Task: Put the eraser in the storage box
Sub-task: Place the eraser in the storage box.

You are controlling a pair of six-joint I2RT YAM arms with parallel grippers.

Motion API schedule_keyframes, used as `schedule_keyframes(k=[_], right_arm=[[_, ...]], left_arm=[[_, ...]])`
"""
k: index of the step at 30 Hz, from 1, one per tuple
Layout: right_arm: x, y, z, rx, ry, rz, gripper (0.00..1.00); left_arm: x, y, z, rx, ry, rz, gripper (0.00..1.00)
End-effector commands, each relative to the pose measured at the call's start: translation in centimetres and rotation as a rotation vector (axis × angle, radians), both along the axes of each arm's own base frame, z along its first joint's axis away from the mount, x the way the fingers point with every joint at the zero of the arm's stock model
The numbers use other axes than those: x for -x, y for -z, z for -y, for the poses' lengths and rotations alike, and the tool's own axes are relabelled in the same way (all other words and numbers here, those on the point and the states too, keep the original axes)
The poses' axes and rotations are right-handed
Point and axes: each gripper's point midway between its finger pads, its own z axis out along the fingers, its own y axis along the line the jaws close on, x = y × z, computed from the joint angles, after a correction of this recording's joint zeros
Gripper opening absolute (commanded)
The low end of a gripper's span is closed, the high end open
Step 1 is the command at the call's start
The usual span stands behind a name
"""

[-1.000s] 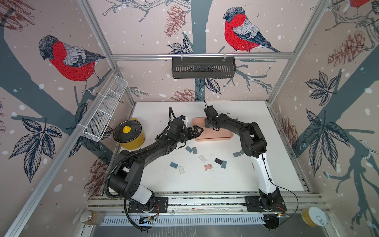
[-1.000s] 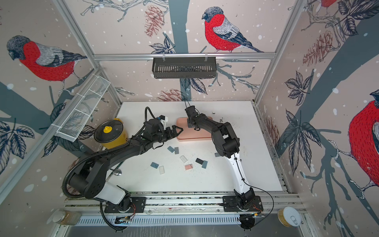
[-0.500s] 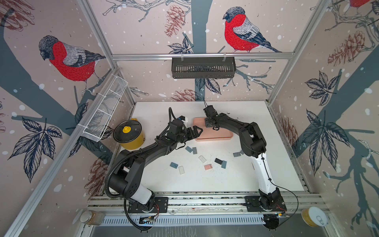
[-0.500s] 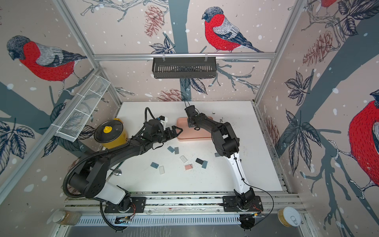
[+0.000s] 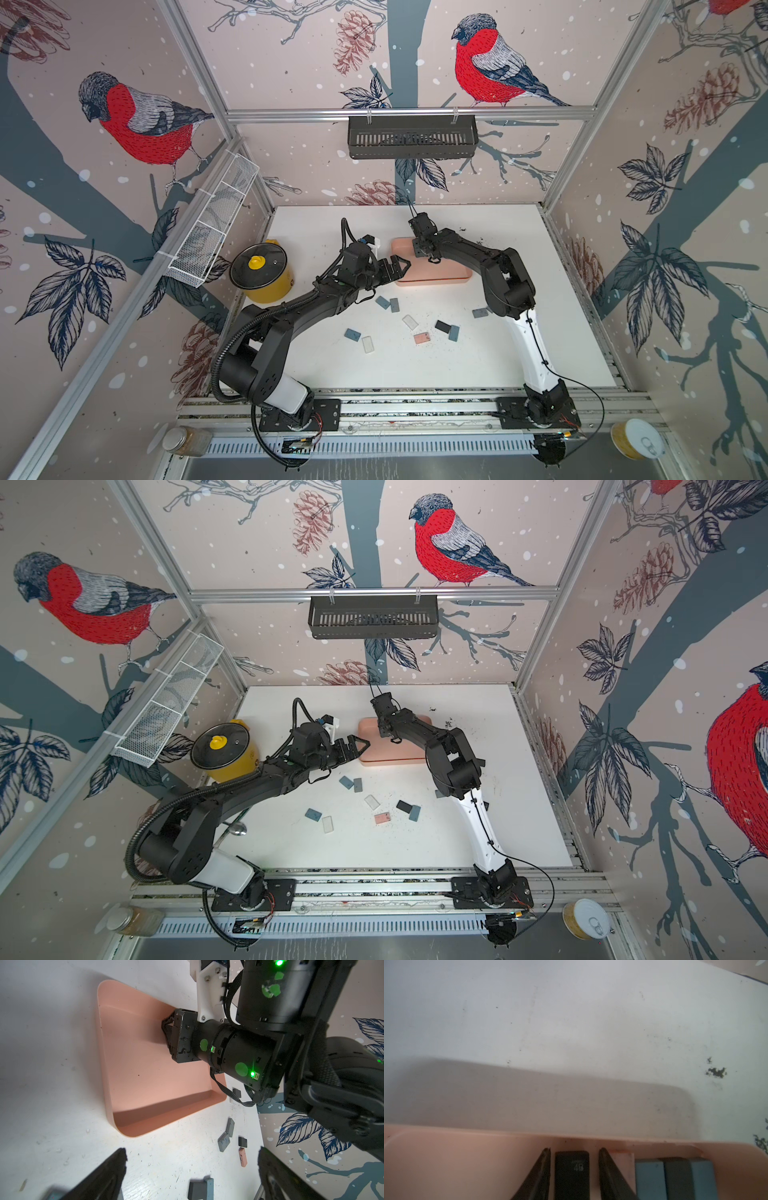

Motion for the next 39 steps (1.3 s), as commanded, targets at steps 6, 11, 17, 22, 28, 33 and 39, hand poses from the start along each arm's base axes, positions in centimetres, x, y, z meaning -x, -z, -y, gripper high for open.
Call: schedule_keyframes(k=[6, 11, 17, 22, 28, 33, 39], right_arm=[[-0.1, 0.6, 1.0, 0.104, 0.018, 0.008, 0.40], [-0.2, 0.3, 1.6, 0.138, 0.037, 0.024, 0.40], [-0.2, 0.0, 1.7, 0.144, 0.039, 0.030, 0.40], [-0.4, -0.5, 1.5, 0.145, 0.029, 0.041, 0.40], [-0.1, -2.8, 0.4, 0.111, 0.006, 0.066, 0.42], [0.8, -5.3, -0.9, 0.053, -0.017, 0.093, 0.47], [3.1, -8.4, -1.2, -0.031, -0.032, 0.122, 0.55]], left_arm=[[-0.3, -1.0, 0.2, 0.018, 0.009, 0.042, 0.98], [-0.2, -0.9, 0.2, 0.018, 0.009, 0.040, 0.98], [-0.2, -0.9, 0.2, 0.020, 0.009, 0.038, 0.98], [-0.1, -0.9, 0.1, 0.018, 0.007, 0.039, 0.98], [-0.1, -1.0, -0.4, -0.013, -0.002, 0.038, 0.98], [-0.3, -1.2, -1.6, -0.102, -0.033, 0.040, 0.98], [-0.5, -1.7, -4.3, -0.247, -0.104, 0.036, 0.98]])
